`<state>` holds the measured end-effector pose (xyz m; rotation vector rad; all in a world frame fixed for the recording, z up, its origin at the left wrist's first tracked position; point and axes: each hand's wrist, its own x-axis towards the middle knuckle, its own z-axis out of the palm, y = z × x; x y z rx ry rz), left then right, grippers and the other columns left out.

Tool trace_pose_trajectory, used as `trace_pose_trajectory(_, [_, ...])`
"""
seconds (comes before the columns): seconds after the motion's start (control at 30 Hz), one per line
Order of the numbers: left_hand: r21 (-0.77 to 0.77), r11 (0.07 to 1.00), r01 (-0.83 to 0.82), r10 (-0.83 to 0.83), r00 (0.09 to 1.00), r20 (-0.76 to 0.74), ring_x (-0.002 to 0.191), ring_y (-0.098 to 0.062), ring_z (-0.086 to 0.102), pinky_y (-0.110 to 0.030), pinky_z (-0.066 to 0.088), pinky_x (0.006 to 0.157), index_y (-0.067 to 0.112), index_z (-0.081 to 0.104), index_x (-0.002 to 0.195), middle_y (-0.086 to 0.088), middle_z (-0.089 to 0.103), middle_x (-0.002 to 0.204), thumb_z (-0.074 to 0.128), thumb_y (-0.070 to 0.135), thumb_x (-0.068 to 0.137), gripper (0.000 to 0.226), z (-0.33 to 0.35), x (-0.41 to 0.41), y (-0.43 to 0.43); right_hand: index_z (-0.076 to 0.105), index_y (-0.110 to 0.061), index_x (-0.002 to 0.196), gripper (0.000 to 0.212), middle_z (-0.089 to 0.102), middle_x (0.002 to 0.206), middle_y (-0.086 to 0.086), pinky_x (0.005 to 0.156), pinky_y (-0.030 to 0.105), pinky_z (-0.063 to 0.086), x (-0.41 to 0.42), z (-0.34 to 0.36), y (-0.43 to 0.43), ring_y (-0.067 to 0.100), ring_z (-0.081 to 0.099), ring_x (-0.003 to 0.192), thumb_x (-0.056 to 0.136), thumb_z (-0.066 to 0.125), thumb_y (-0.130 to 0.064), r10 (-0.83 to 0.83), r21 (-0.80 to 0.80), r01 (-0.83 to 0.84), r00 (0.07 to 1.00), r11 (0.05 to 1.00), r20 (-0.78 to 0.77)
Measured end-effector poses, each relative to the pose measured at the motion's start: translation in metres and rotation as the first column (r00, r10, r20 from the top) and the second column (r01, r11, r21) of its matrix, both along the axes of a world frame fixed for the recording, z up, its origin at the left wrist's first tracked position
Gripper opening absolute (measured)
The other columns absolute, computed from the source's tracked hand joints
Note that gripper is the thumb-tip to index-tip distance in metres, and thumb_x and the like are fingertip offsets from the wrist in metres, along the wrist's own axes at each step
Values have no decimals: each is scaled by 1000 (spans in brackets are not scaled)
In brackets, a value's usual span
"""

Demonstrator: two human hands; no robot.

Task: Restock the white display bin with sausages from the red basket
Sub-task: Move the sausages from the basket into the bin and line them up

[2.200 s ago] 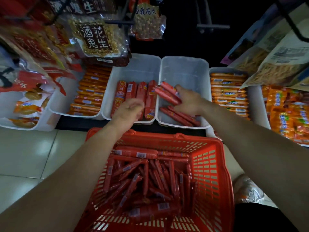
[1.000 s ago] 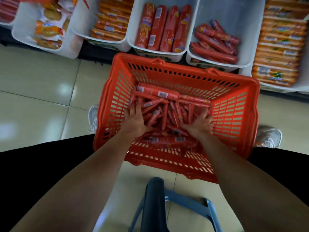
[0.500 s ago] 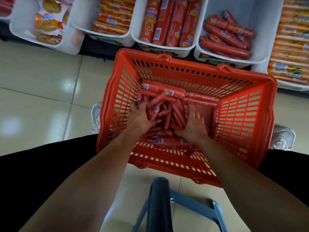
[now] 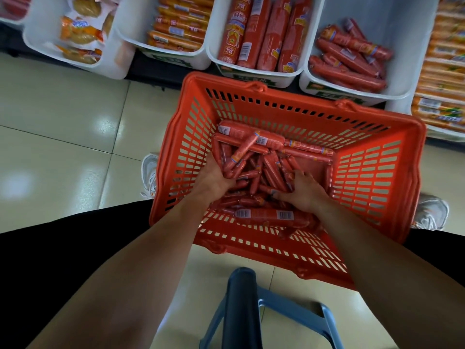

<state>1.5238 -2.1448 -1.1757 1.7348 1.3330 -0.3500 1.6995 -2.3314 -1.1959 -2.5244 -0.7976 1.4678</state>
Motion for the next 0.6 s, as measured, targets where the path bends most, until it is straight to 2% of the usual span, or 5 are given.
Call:
trace_pose_trajectory(0.13, [25, 1000, -17, 15, 997, 72, 118, -14, 56, -39, 43, 108, 23, 34, 143, 1, 61, 129, 83, 38, 77, 84, 5, 0, -1, 23, -20, 154, 99, 32, 152, 15, 106, 48, 40, 3, 6, 5, 37, 43, 135, 79, 74, -59, -70, 66, 72, 997, 995, -34])
trace_pose_trajectory(0.27, [68, 997, 39, -40, 999, 26, 129, -20, 52, -45, 40, 112, 29, 19, 152, -1, 55, 138, 89, 33, 69, 109, 9, -1, 3, 32, -16, 150, 65, 30, 150, 15, 104, 42, 39, 7, 10, 25, 37, 45, 132, 97, 58, -44, -141, 168, 141, 990, 976, -15])
trace_pose_trajectory(0.33, [76, 995, 63, -60, 997, -37, 134, -25, 48, -49, 39, 113, 29, 17, 155, -6, 51, 143, 89, 30, 70, 111, 13, -5, 4, 34, -16, 149, 66, 34, 148, 13, 104, 41, 40, 8, 13, 36, 33, 46, 130, 95, 61, -44, -193, 226, 196, 981, 954, -34])
trace_pose_trajectory(0.43, [145, 989, 40, -34, 998, -45, 131, -25, 52, -50, 42, 111, 25, 34, 149, -3, 56, 138, 88, 30, 70, 95, 14, -12, 4, 39, -18, 147, 75, 38, 146, 12, 107, 45, 43, 5, 15, 41, 31, 49, 128, 88, 67, -54, -296, 244, 300, 954, 922, -57])
trace_pose_trajectory(0.6, [174, 982, -77, 80, 997, -9, 115, -25, 64, -46, 51, 102, 20, 43, 142, -4, 69, 121, 78, 31, 83, 69, 23, -9, 7, 27, -28, 155, 82, 27, 156, 13, 111, 55, 33, -4, 6, 3, 41, 32, 141, 88, 60, -60, -237, 50, 236, 972, 970, 6])
